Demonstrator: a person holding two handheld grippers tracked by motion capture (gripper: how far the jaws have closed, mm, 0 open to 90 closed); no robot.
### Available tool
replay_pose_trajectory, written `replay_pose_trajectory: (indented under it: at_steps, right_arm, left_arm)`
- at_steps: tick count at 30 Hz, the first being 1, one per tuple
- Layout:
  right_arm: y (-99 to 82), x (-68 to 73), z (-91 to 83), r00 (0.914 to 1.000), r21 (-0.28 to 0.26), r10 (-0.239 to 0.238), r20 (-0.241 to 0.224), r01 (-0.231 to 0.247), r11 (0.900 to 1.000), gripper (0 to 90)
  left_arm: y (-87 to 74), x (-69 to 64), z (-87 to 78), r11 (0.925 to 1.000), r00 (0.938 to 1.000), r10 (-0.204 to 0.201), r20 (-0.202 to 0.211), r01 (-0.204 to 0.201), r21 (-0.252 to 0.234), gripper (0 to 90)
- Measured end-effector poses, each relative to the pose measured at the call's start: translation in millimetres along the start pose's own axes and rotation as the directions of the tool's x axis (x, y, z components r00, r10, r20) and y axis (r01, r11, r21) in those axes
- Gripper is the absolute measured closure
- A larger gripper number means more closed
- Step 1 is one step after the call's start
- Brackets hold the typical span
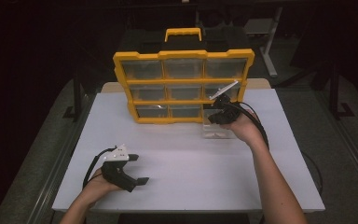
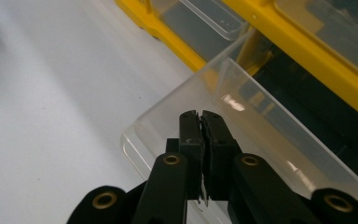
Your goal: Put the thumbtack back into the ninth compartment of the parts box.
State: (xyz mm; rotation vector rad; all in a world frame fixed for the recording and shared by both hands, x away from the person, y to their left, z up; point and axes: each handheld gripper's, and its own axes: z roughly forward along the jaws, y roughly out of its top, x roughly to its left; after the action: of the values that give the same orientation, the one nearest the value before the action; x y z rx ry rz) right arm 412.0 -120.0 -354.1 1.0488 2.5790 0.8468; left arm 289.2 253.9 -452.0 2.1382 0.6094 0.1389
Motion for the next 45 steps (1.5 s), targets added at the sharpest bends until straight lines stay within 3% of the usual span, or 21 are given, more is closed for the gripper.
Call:
replay_pose_trajectory:
  at_steps: [3,14,31,45]
  right_arm:
    - [-2.1,-2.1,-1.2,0.9999,-0.012,0.009,-0.008,-0.009,0.9999,78.1]
    - [-10.6,-0.7,-22.9,0.9984,-0.071,0.027,-0.049,-0.030,0.9970,66.7]
    - [-43.1,5.9,-50.0,0.9994,-0.141,0.026,-0.022,-0.029,0.9896,42.9]
    - [-80.0,17.8,-56.1,1.0000,-0.180,0.007,-0.005,-0.008,0.9837,26.9]
  left_arm:
    - [-0.1,-0.3,-0.1,1.0000,1.0000,-0.001,-0.001,0.001,0.001,0.6]
    - [-1.0,-0.6,-1.2,1.0000,1.0000,-0.001,-0.005,0.001,0.001,0.6]
    - [-1.9,-0.7,-0.7,1.0000,1.0000,-0.006,-0.005,0.006,0.004,0.6]
    - [-1.9,-1.0,-0.7,1.0000,1.0000,-0.007,-0.005,0.007,0.003,0.6]
